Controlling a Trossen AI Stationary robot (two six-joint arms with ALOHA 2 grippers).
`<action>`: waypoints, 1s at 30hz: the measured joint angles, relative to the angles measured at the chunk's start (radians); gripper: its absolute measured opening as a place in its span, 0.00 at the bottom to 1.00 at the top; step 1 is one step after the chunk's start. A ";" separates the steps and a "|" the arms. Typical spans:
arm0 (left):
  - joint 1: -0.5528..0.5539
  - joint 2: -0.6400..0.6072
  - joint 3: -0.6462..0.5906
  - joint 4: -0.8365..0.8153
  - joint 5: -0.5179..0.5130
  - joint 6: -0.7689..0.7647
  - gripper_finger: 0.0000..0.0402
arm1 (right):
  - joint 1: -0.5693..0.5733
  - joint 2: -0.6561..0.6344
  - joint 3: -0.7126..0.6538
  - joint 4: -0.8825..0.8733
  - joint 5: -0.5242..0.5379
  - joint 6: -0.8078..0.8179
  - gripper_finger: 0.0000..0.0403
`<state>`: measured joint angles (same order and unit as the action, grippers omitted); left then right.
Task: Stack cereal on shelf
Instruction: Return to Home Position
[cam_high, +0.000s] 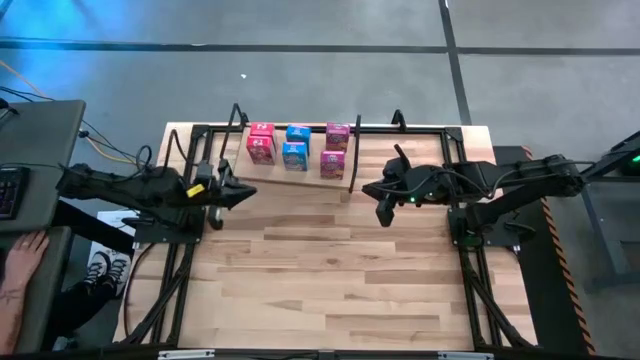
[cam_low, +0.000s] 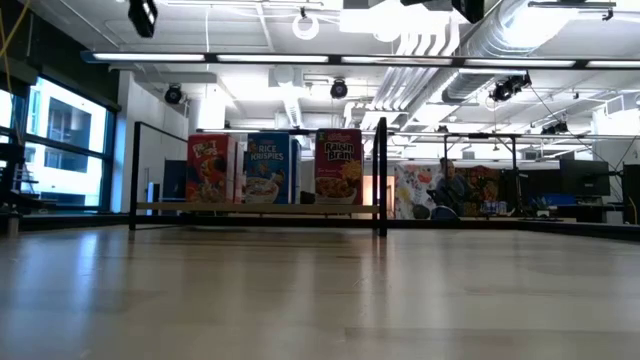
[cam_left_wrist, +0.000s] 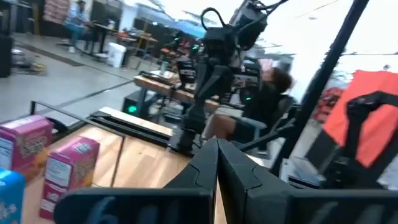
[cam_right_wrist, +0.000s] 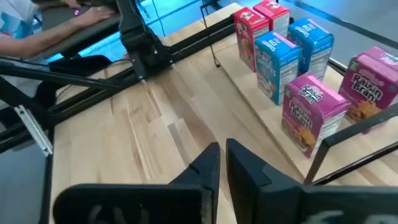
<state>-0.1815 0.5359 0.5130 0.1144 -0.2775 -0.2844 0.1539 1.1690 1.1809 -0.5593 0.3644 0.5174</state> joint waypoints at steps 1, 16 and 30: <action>0.006 -0.032 -0.027 0.007 0.019 -0.005 0.00 | -0.001 -0.002 0.000 0.004 -0.003 0.003 0.05; 0.085 -0.431 -0.358 0.056 0.169 -0.054 0.00 | -0.002 -0.014 0.000 -0.068 -0.088 -0.046 0.00; 0.086 -0.532 -0.501 0.072 0.196 -0.062 0.00 | -0.001 -0.013 -0.001 -0.158 -0.183 0.000 0.00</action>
<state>-0.0959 0.0044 0.0116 0.1862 -0.0814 -0.3462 0.1524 1.1557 1.1794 -0.7171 0.1817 0.5172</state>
